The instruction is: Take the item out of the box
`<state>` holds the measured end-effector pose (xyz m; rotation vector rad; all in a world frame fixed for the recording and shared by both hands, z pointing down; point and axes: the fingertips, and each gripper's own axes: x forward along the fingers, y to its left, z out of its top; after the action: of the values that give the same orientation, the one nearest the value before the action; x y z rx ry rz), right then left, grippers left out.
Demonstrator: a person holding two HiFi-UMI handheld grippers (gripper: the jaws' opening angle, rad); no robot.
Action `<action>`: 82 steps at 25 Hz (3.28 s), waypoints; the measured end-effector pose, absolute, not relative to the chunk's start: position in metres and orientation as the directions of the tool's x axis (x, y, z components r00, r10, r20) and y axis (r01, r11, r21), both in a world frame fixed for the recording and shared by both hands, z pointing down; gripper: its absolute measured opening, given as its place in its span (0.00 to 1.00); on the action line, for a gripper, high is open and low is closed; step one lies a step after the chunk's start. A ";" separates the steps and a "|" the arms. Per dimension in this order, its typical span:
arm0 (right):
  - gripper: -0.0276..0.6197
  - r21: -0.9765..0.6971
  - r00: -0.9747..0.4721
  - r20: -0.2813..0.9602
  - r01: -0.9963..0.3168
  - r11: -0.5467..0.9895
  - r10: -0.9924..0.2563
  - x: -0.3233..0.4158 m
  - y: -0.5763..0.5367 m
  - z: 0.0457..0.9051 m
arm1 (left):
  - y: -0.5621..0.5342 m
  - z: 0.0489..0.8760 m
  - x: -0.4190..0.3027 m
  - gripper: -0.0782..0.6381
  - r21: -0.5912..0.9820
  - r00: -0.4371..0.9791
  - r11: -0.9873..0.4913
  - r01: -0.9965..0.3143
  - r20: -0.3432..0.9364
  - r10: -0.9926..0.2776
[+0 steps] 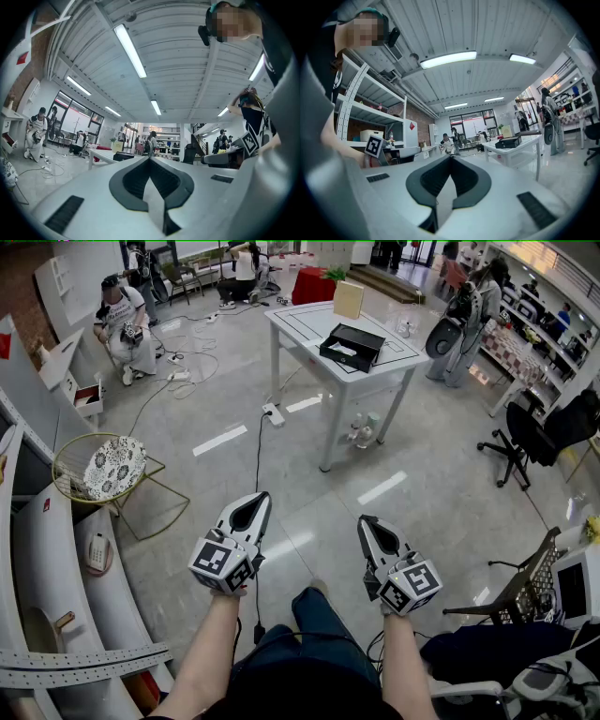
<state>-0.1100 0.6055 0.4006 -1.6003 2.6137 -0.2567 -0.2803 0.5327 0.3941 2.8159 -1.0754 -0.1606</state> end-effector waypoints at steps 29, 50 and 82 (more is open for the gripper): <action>0.05 -0.186 -0.470 0.045 -0.871 0.455 -0.882 -0.027 0.369 0.414 | 0.306 0.403 -0.208 0.13 0.211 0.684 -0.672 -0.710 -0.017 -0.729; 0.05 -0.228 -0.489 0.036 -0.853 0.469 -0.872 0.027 0.272 0.425 | 0.217 0.411 -0.159 0.13 0.197 0.678 -0.672 -0.714 -0.042 -0.734; 0.05 -0.289 -0.469 0.047 -0.852 0.437 -0.882 0.059 0.132 0.437 | 0.063 0.423 -0.103 0.13 0.204 0.740 -0.726 -0.656 -0.011 -0.672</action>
<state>0.0592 0.1316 0.4368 -1.5553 2.5668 -0.4169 -0.1034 0.0629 0.4230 2.7538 -1.0616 -0.1241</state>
